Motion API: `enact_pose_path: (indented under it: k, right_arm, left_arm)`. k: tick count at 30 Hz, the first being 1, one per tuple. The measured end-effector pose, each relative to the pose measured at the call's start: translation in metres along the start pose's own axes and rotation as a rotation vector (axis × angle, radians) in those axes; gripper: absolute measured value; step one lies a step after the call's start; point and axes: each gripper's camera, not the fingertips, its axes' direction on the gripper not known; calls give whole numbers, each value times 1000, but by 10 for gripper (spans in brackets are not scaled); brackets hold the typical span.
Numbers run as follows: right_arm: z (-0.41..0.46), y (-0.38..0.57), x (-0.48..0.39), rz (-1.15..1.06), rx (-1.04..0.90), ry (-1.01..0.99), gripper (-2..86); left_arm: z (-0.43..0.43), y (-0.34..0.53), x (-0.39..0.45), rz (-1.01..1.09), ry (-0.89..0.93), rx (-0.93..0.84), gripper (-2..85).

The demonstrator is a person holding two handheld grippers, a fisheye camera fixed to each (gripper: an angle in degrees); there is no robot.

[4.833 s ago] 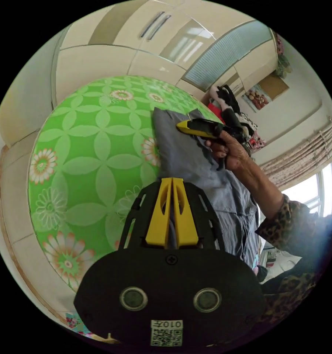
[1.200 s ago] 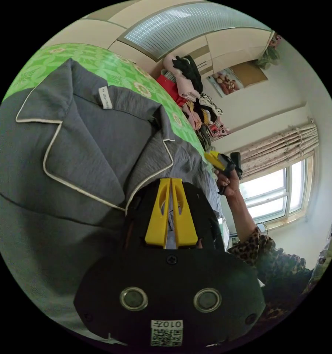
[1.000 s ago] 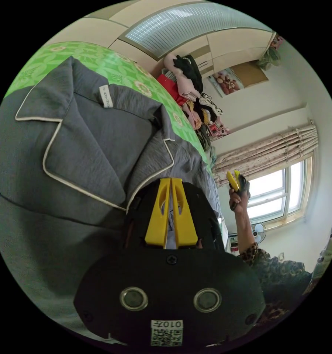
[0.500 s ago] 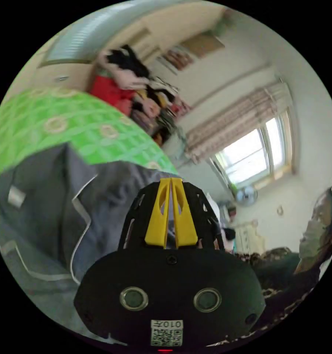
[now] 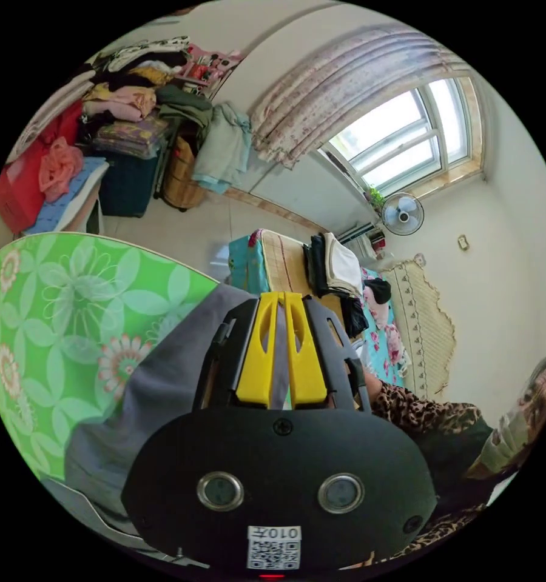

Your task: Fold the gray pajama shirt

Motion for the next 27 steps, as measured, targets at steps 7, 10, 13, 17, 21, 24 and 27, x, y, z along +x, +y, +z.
enact_pose_path:
  k: [7,10,13,17,21,24,27]
  right_arm:
    - [41,10,-60,-137,33,161,26]
    - [112,46,-142,-490,-138,269,26]
    - [211,134,-204,-1012,-447,666,27]
    - [315,244,-135,-1309,-930,1222,29]
    - [330,255,-90,-1213,-974,1189,29]
    - [326,247,-81,-1104,-907,1081,30]
    - [321,237,-72,-1021,-892,998,33]
  left_arm:
    - [12,-29,-16,-20,27,-9,13]
    - [-17,-23,-28,-88,-43,110,9]
    - [-54,0,-53,-148,76,263,5]
    - [-78,46,-105,-279,184,340,3]
    - [-70,82,-129,-299,221,272,10]
    - [-71,91,-121,-192,183,196,27]
    - [-84,109,-113,-90,165,210,41]
